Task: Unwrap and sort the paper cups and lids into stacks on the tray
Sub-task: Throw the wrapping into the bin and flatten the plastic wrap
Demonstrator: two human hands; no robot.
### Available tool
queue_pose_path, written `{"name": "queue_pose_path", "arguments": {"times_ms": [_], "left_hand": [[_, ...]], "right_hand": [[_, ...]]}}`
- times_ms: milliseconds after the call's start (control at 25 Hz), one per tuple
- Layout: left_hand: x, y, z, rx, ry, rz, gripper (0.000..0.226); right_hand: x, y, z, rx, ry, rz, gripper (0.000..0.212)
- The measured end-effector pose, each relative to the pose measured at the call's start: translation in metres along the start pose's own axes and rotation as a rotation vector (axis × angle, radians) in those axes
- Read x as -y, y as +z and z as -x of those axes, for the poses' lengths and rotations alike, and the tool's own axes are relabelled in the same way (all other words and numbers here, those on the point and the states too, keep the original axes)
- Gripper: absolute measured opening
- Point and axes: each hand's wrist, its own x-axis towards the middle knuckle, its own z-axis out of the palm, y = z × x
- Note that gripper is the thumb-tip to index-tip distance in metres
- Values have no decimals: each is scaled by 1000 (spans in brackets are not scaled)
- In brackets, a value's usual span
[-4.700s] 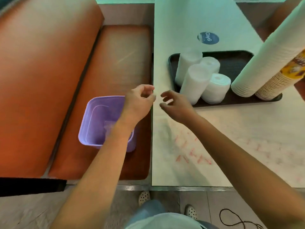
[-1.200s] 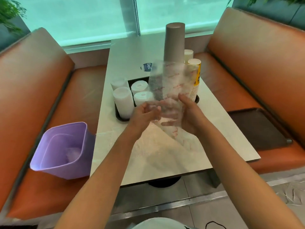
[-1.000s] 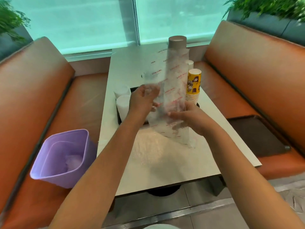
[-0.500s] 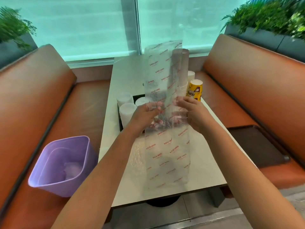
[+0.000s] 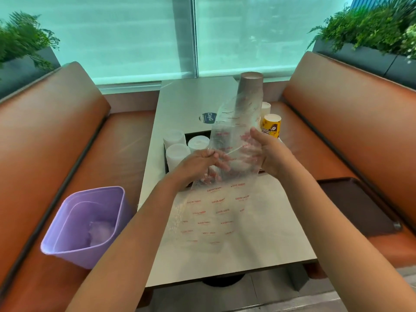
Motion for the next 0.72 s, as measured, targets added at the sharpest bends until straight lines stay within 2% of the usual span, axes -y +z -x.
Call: {"name": "queue_pose_path", "arguments": {"times_ms": [120, 240, 360, 520, 680, 720], "left_hand": [[0, -8, -3, -13, -19, -68, 27], [0, -13, -5, -78, 12, -231, 23], [-8, -20, -4, -38, 51, -488, 23], [-20, -26, -7, -10, 21, -707, 20], [2, -14, -24, -68, -52, -939, 33], [14, -8, -31, -122, -56, -1067, 36]], "right_hand": [[8, -5, -6, -134, -32, -94, 15], [15, -17, -5, -128, -59, -107, 22], [25, -39, -7, -133, -67, -146, 33], [16, -80, -13, -319, -24, 79, 5], [-28, -117, -11, -470, 72, 72, 2], [-42, -125, -9, -497, 76, 77, 12]]}}
